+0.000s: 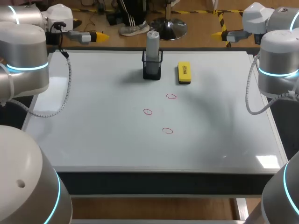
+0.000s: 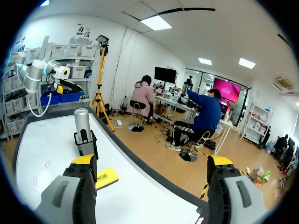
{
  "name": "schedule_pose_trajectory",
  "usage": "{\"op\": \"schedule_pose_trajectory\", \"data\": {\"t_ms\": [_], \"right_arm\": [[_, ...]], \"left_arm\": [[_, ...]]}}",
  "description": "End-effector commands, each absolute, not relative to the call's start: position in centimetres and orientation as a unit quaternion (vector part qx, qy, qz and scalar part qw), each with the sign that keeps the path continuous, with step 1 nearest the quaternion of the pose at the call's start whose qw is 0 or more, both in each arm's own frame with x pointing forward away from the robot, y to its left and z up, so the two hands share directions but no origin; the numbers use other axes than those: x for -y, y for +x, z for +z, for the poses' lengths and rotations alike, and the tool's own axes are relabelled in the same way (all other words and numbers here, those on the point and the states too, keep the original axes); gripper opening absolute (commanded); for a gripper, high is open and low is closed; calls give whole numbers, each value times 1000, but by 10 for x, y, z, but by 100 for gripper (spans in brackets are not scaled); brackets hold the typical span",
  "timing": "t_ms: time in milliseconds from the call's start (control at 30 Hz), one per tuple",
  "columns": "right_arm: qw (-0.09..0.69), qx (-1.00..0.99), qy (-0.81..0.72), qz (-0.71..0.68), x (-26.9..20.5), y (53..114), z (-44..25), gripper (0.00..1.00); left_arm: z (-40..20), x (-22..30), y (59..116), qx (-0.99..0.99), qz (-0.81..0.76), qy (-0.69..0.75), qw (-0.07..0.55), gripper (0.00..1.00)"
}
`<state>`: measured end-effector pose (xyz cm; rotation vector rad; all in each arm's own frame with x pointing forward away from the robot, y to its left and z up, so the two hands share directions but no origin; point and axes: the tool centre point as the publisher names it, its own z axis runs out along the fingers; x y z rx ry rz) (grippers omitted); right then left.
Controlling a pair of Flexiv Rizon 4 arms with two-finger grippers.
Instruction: Pick up the inspection probe, press it on each red-marked spot on the whiteboard one by one, put down the probe, pick up the eraser, and wipe off all the red marks.
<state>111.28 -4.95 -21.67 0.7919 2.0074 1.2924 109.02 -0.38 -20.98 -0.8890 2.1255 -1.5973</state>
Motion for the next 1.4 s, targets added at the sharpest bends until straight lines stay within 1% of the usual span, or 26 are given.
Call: {"op": "schedule_pose_trajectory", "data": {"t_ms": [33,467,667,967,1200,1400], "right_arm": [[308,-760,299,489,50,1113,-217,100],[308,-760,299,489,50,1113,-217,100],[308,-760,299,489,50,1113,-217,100],[308,-760,299,489,50,1113,-217,100],[308,-760,299,489,50,1113,-217,100],[308,-760,299,489,50,1113,-217,100]], "left_arm": [[-211,10,1098,-758,-572,-274,155,100],[-213,64,1103,-785,-606,-110,70,100],[-219,85,1109,-783,-616,-69,41,100],[-225,113,1116,-779,-625,-38,18,100],[-232,141,1109,-774,-632,-27,3,100],[-238,157,1100,-771,-635,-33,2,100]]}}
